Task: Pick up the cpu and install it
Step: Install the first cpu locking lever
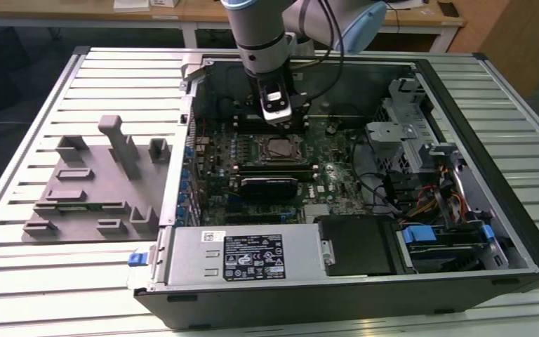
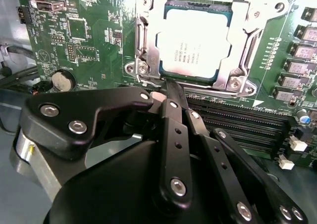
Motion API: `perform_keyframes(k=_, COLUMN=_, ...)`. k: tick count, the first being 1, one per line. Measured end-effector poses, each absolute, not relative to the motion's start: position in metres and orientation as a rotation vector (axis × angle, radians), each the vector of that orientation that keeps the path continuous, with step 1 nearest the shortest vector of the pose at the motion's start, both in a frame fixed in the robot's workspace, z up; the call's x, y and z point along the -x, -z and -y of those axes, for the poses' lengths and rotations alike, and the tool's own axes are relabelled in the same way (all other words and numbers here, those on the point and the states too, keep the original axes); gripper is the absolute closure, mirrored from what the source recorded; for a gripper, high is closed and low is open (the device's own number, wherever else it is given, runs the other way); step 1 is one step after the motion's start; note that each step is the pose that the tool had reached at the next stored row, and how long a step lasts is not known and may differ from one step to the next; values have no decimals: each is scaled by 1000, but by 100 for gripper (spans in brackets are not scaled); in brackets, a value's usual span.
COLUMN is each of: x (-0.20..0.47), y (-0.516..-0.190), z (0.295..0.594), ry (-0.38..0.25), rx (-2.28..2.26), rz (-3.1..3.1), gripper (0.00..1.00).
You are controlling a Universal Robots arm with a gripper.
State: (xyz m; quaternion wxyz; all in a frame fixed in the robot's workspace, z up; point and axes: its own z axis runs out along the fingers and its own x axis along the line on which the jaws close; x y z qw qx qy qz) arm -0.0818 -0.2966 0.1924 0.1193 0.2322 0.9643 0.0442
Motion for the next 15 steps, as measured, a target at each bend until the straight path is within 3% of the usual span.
perform_keyframes(k=15, x=80, y=-192, z=308, ry=-196, rx=-689, rz=-2824, gripper=89)
